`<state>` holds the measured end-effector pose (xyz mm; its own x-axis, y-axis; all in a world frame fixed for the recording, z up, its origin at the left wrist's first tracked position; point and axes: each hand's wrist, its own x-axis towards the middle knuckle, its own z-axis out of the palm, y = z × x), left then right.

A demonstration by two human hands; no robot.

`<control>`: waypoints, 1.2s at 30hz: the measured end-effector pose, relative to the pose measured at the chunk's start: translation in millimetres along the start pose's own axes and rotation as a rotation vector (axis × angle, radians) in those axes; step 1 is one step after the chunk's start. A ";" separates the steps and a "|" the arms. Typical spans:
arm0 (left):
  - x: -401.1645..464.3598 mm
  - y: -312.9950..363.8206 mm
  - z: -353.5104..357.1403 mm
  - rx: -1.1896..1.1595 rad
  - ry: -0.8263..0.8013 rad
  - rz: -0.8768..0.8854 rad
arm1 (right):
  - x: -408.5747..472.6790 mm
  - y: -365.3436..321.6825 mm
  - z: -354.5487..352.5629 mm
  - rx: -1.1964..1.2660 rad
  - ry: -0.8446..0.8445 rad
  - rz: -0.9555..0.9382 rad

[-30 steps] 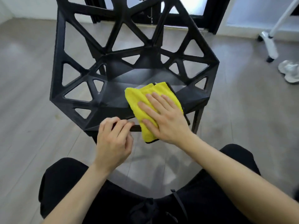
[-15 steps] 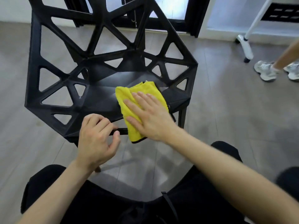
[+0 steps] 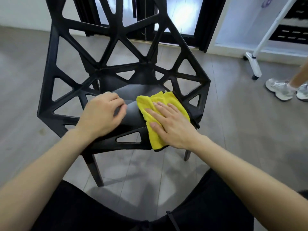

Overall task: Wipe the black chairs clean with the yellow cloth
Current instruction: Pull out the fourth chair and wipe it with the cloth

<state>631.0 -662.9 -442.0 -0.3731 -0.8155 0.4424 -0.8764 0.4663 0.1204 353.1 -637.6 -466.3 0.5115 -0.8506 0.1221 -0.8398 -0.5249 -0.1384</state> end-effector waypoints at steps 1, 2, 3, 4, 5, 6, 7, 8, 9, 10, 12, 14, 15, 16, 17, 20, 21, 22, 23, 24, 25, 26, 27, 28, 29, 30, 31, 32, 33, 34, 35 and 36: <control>11.1 -12.7 2.1 0.055 -0.095 -0.049 | 1.4 2.9 -5.0 0.001 -0.037 0.006; 18.4 -26.1 5.2 0.111 -0.191 -0.092 | 3.3 5.6 -9.5 0.004 -0.084 0.015; 21.4 -40.3 9.3 0.175 -0.276 -0.126 | 6.9 8.4 -12.8 0.006 -0.126 0.025; 20.4 -53.4 14.0 0.237 -0.348 -0.153 | 13.5 12.8 -14.8 0.010 -0.163 0.044; 16.4 -62.8 19.0 0.276 -0.412 -0.183 | 25.0 20.3 -14.6 0.015 -0.192 0.073; 10.5 -68.9 24.6 0.287 -0.455 -0.215 | 42.2 30.2 -12.5 0.007 -0.214 0.105; 5.8 -72.2 29.3 0.282 -0.477 -0.247 | 65.7 41.1 -8.8 -0.020 -0.233 0.138; 3.9 -73.2 33.0 0.281 -0.487 -0.266 | 94.8 50.4 -4.3 -0.053 -0.255 0.176; 4.3 -72.5 34.6 0.287 -0.499 -0.270 | 125.5 55.0 1.0 -0.074 -0.268 0.218; 4.3 -71.8 34.8 0.292 -0.507 -0.265 | 153.5 53.9 7.5 -0.084 -0.278 0.257; 1.9 -71.1 33.9 0.294 -0.491 -0.271 | 186.1 40.2 23.0 -0.110 -0.264 0.356; 0.7 -71.4 33.7 0.300 -0.482 -0.254 | 176.1 34.2 26.5 -0.094 -0.237 0.385; 0.2 -70.7 33.2 0.307 -0.492 -0.245 | 153.5 32.9 21.1 -0.068 -0.238 0.350; -0.7 -69.2 32.5 0.313 -0.493 -0.244 | 124.3 31.6 15.2 -0.064 -0.235 0.306; -1.6 -67.9 32.6 0.322 -0.482 -0.245 | 93.9 30.2 11.0 -0.062 -0.208 0.273; -4.5 -64.1 34.6 0.360 -0.468 -0.233 | 47.3 26.3 0.4 -0.041 -0.200 0.251; -5.0 -63.1 34.8 0.367 -0.471 -0.231 | 58.9 30.6 0.7 -0.057 -0.211 0.246; -5.2 -62.8 35.5 0.368 -0.470 -0.231 | 81.0 36.2 3.2 -0.065 -0.212 0.243; -4.6 -62.9 36.1 0.367 -0.467 -0.233 | 110.0 42.4 8.9 -0.066 -0.222 0.241; -3.7 -63.1 35.6 0.366 -0.468 -0.237 | 139.1 46.2 13.6 -0.061 -0.235 0.249; -3.2 -62.6 35.1 0.367 -0.474 -0.241 | 162.1 48.1 18.4 -0.054 -0.240 0.277; -3.5 -62.1 35.2 0.370 -0.477 -0.242 | 176.9 50.2 24.5 -0.058 -0.235 0.311; -4.2 -61.9 35.7 0.374 -0.474 -0.238 | 181.0 49.4 27.3 -0.066 -0.228 0.329; -5.8 -61.5 35.7 0.373 -0.472 -0.231 | 173.5 46.3 26.5 -0.065 -0.223 0.320; -7.3 -60.7 34.5 0.368 -0.470 -0.228 | 156.7 41.9 23.2 -0.048 -0.227 0.295; -8.8 -59.6 33.0 0.361 -0.467 -0.226 | 133.3 37.4 18.5 -0.028 -0.229 0.264; -10.2 -57.8 32.1 0.358 -0.463 -0.224 | 107.7 33.2 13.3 -0.030 -0.224 0.233; -11.8 -55.2 31.3 0.359 -0.462 -0.220 | 83.9 28.1 8.4 -0.026 -0.225 0.210; -14.2 -51.9 31.4 0.364 -0.465 -0.219 | 67.9 26.0 5.9 -0.024 -0.227 0.190; -16.4 -48.8 31.3 0.368 -0.470 -0.223 | 63.9 28.9 5.5 -0.028 -0.236 0.180; -17.5 -46.9 31.2 0.369 -0.472 -0.229 | 72.9 34.2 6.5 -0.034 -0.242 0.179; -17.3 -46.1 30.4 0.365 -0.471 -0.231 | 92.2 40.9 9.2 -0.042 -0.228 0.183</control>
<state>668.6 -680.6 -482.2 -0.1835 -0.9830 -0.0065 -0.9664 0.1816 -0.1817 367.6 -737.8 -469.7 0.3747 -0.9185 -0.1261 -0.9262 -0.3646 -0.0965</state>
